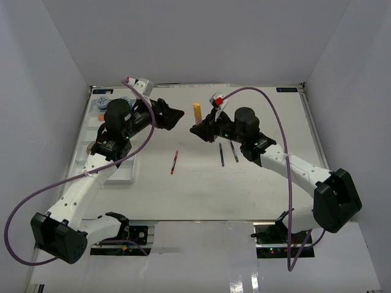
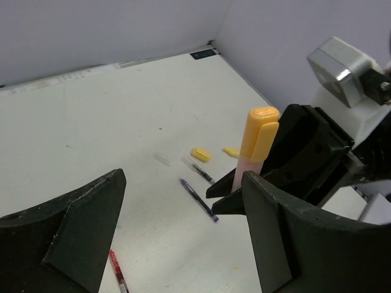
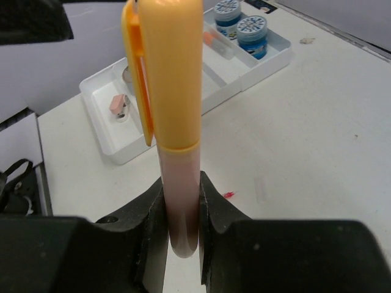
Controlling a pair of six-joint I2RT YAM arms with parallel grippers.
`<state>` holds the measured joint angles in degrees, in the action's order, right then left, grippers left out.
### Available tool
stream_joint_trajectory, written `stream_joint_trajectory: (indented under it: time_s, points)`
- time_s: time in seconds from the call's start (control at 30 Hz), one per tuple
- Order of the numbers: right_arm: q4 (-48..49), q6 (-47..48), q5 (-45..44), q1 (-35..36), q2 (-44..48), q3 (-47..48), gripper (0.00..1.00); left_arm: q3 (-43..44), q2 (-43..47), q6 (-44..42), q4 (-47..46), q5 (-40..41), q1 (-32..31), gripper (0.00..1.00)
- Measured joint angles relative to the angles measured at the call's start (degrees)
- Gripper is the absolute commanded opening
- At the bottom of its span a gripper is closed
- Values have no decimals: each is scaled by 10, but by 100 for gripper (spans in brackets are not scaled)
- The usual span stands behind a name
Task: Sort the stationery into containers
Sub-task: Close the pen cap on the pen.
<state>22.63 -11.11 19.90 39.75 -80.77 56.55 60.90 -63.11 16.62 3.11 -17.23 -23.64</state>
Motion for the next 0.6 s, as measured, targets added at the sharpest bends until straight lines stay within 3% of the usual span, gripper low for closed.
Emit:
stream_joint_trajectory:
  time_s: [0.33, 0.6]
  points:
    - [-82, 31, 181, -21, 12, 30, 8, 120, -82, -16, -6, -262, 14, 84]
    - [-131, 57, 230, -24, 12, 64, 8, 164, -130, -35, 33, -329, 14, 73]
